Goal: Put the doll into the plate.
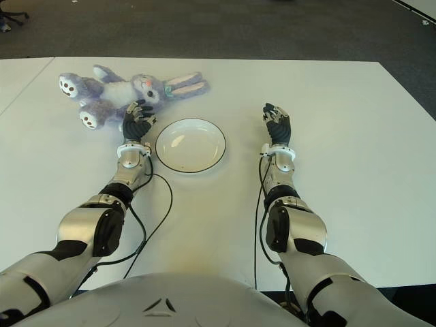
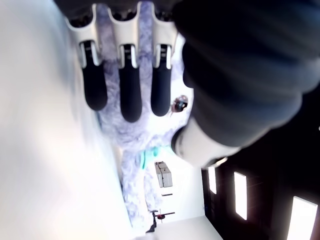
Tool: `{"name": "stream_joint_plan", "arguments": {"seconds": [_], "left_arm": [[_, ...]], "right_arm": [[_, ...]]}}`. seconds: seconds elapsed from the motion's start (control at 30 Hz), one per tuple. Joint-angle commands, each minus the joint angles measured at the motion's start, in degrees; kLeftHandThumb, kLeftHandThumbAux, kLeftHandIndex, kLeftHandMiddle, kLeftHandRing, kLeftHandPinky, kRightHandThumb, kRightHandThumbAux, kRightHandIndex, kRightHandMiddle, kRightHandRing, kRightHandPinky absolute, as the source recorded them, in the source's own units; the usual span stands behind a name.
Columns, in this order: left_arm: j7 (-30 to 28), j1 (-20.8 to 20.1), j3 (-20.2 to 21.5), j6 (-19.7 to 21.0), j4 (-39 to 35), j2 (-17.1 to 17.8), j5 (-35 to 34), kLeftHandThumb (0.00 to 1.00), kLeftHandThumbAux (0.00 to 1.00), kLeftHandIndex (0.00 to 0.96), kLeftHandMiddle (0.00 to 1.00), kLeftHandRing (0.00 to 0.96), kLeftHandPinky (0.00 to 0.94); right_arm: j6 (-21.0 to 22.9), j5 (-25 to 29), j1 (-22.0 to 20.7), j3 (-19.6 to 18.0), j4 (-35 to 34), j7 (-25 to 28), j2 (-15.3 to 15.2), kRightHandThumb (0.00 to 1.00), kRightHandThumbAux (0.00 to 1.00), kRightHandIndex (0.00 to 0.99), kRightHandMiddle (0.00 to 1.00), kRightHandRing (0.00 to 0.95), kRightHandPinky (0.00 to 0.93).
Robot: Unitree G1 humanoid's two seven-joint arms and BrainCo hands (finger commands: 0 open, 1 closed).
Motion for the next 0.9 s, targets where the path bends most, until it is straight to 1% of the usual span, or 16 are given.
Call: {"name": "stream_joint_plan", "arguments": {"seconds": [0.03, 0.13, 0.33, 0.37, 0.43, 0.5, 0.53, 0.57, 0.73, 0.8, 0.9], "left_arm": [[-0.5, 11.0, 0.4, 6.7, 6.9, -1.1, -0.4, 0.413, 0.888, 0.231, 0.353, 0.387, 0.383], [-0.2, 11.0, 0.1, 6.9, 7.0, -1.0, 0.0, 0.404, 0.887, 0.230, 0.353, 0.382, 0.383], [1.1, 11.2, -0.9, 6.2, 7.0, -0.8, 1.2, 0.402, 0.884, 0.232, 0.362, 0.380, 0.345], [1.3, 11.2, -1.0, 6.1, 7.0, -0.8, 1.3, 0.424, 0.880, 0.238, 0.366, 0.380, 0.344], [1.3, 11.2, -1.0, 6.1, 7.0, -0.7, 1.4, 0.432, 0.879, 0.239, 0.367, 0.380, 0.344], [1.3, 11.1, -1.0, 6.1, 7.0, -0.7, 1.4, 0.478, 0.868, 0.230, 0.375, 0.380, 0.316], [1.3, 11.2, -0.9, 6.0, 7.0, -0.7, 1.4, 0.483, 0.867, 0.229, 0.376, 0.379, 0.313], [1.3, 11.2, -0.9, 6.0, 7.0, -0.7, 1.4, 0.516, 0.861, 0.222, 0.379, 0.375, 0.284], [1.7, 11.2, -1.0, 5.4, 6.9, -0.7, 1.7, 0.551, 0.850, 0.215, 0.384, 0.370, 0.275], [2.3, 11.3, -1.6, 5.3, 6.9, -0.6, 2.4, 0.532, 0.852, 0.207, 0.381, 0.368, 0.284], [3.8, 11.6, -3.2, 5.2, 6.9, -0.2, 4.3, 0.464, 0.861, 0.179, 0.360, 0.347, 0.258]], "right_arm": [[6.7, 0.4, 11.8, -0.5, 7.4, -1.2, 3.8, 0.695, 0.736, 0.403, 0.223, 0.203, 0.210], [6.7, 0.4, 11.7, -0.5, 7.4, -1.2, 3.8, 0.695, 0.736, 0.403, 0.222, 0.201, 0.199], [7.0, 0.3, 11.5, -0.5, 7.4, -1.5, 3.8, 0.695, 0.736, 0.402, 0.219, 0.192, 0.183], [6.9, 0.3, 11.5, -0.5, 7.4, -1.5, 3.9, 0.695, 0.736, 0.403, 0.220, 0.192, 0.186], [6.9, 0.4, 11.5, -0.5, 7.4, -1.6, 3.9, 0.696, 0.736, 0.403, 0.220, 0.192, 0.188], [6.9, 0.5, 11.4, -0.5, 7.4, -1.5, 3.9, 0.696, 0.736, 0.403, 0.220, 0.191, 0.185], [6.9, 0.5, 11.4, -0.5, 7.4, -1.5, 3.9, 0.696, 0.736, 0.403, 0.220, 0.191, 0.185], [7.0, 0.5, 11.4, -0.5, 7.4, -1.5, 4.0, 0.696, 0.736, 0.403, 0.218, 0.190, 0.188], [6.8, 0.5, 11.4, -0.5, 7.4, -1.5, 4.1, 0.696, 0.736, 0.403, 0.218, 0.190, 0.189], [6.8, 0.6, 11.4, -0.6, 7.4, -1.5, 4.1, 0.696, 0.736, 0.403, 0.219, 0.191, 0.189], [6.6, 0.7, 11.5, -0.6, 7.4, -1.4, 4.2, 0.697, 0.735, 0.405, 0.222, 0.193, 0.194]]}}
